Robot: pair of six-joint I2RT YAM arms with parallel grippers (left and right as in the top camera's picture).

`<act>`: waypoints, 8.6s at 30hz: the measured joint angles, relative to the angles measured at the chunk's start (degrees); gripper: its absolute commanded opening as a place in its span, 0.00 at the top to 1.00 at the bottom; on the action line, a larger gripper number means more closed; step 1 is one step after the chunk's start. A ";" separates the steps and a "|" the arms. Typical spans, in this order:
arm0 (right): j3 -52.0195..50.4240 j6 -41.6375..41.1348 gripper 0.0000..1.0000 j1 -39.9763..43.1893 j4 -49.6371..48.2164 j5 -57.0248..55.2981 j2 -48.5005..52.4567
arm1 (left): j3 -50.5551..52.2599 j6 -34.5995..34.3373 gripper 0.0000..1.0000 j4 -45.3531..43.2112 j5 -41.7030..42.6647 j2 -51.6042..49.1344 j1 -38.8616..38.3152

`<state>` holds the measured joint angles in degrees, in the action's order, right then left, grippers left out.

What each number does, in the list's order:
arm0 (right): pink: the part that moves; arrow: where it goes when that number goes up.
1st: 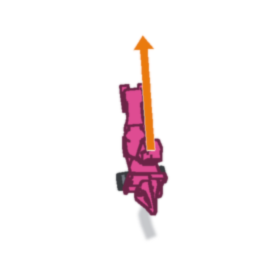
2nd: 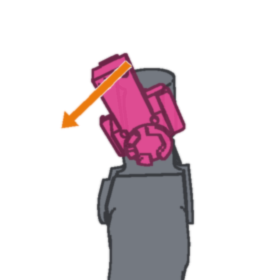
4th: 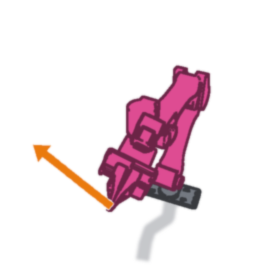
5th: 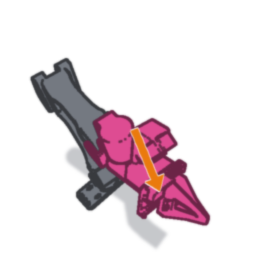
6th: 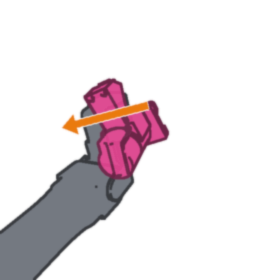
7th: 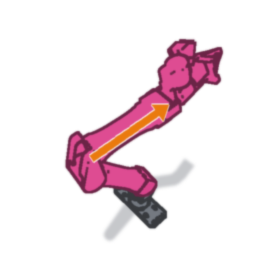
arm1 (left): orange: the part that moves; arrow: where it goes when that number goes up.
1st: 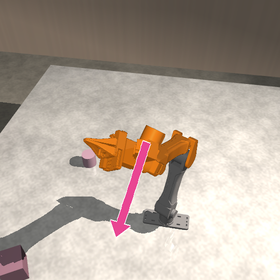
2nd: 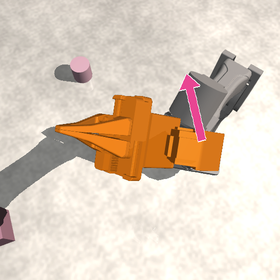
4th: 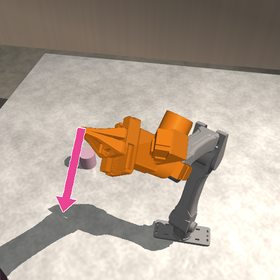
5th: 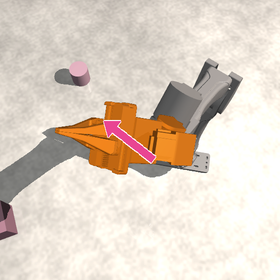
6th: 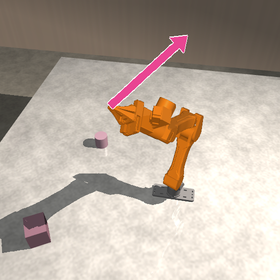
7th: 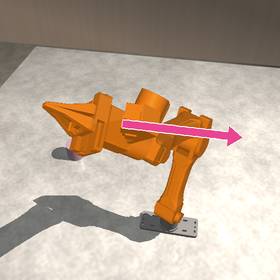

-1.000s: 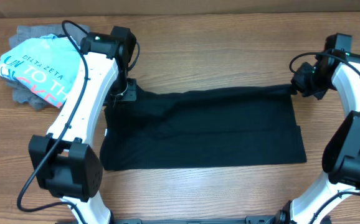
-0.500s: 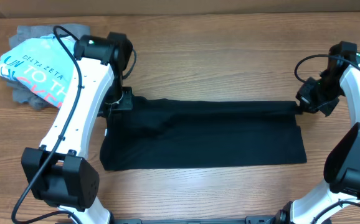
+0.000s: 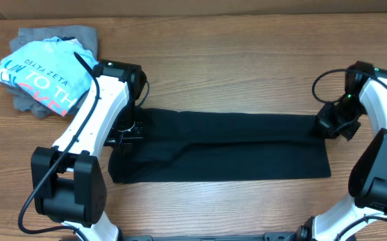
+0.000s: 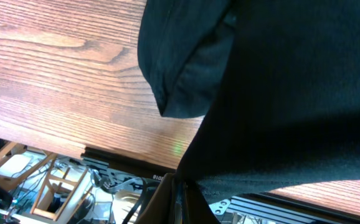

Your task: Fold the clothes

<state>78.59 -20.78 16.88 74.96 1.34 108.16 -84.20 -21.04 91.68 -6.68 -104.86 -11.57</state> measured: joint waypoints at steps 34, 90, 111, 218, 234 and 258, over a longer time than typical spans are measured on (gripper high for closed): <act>-1.64 4.39 0.30 0.33 -8.31 10.97 0.00 | 0.26 0.39 0.86 3.74 2.16 0.00 -0.24; -1.68 4.50 0.24 0.33 -9.57 11.34 0.00 | 12.85 7.43 0.96 -23.41 3.56 0.00 -24.22; -1.68 4.50 0.24 0.33 -9.86 11.23 0.00 | 5.40 6.40 0.88 -22.16 11.28 0.02 -28.02; -13.33 6.40 0.53 5.99 -20.61 16.92 -13.68 | 38.69 -8.39 0.87 -44.98 1.99 13.09 2.45; -23.08 8.33 0.53 2.01 -29.75 20.96 -13.66 | 38.82 -8.39 0.85 -45.00 2.54 13.20 6.47; -27.93 5.88 0.61 -2.32 -41.33 17.00 -10.45 | 38.86 -8.39 0.84 -45.00 2.40 13.25 6.47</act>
<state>50.65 -14.90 14.57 33.63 18.35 97.71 -45.34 -29.43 46.68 -4.27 -91.61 -5.10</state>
